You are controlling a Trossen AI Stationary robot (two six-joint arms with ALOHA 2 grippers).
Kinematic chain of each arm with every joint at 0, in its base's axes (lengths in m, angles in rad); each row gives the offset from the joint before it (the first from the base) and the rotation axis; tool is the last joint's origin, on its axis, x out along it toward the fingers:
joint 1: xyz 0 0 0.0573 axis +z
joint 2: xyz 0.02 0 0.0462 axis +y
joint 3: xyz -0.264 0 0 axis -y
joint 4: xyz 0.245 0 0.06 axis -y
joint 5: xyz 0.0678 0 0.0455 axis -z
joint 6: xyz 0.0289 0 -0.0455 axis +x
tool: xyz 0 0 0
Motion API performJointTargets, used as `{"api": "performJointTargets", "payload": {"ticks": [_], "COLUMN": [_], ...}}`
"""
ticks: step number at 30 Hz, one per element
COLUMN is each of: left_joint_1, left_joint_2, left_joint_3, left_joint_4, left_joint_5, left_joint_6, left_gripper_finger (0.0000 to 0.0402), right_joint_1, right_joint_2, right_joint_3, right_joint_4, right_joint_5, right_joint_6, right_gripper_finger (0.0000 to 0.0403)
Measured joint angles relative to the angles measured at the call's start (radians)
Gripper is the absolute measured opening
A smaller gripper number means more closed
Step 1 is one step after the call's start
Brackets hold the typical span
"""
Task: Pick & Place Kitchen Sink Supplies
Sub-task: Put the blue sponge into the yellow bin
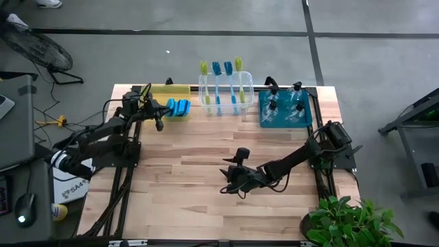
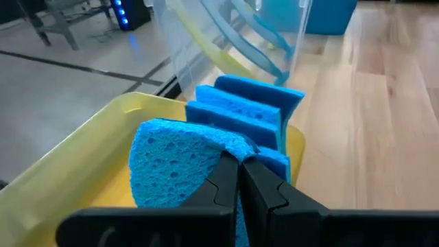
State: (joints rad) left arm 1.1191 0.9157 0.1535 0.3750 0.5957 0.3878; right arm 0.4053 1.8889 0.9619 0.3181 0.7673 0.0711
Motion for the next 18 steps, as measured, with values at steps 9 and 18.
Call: {"api": "performJointTargets", "payload": {"ticks": [9, 18], "left_joint_1": [0.0, 0.0], "left_joint_2": [0.021, 0.021], "left_joint_3": [0.0, 0.0], "left_joint_4": [0.0, 0.0], "left_joint_5": [0.023, 0.023], "left_joint_6": [0.0, -0.043], "left_gripper_finger": [0.0001, 0.0051], "right_joint_1": [0.0, 0.0], "right_joint_2": [0.0, 0.0], "right_joint_3": [0.0, 0.0], "right_joint_4": [0.0, 0.0], "right_joint_5": [0.0, -0.001], "right_joint_6": [0.0, 0.007], "right_gripper_finger": [0.0206, 0.0206]}}
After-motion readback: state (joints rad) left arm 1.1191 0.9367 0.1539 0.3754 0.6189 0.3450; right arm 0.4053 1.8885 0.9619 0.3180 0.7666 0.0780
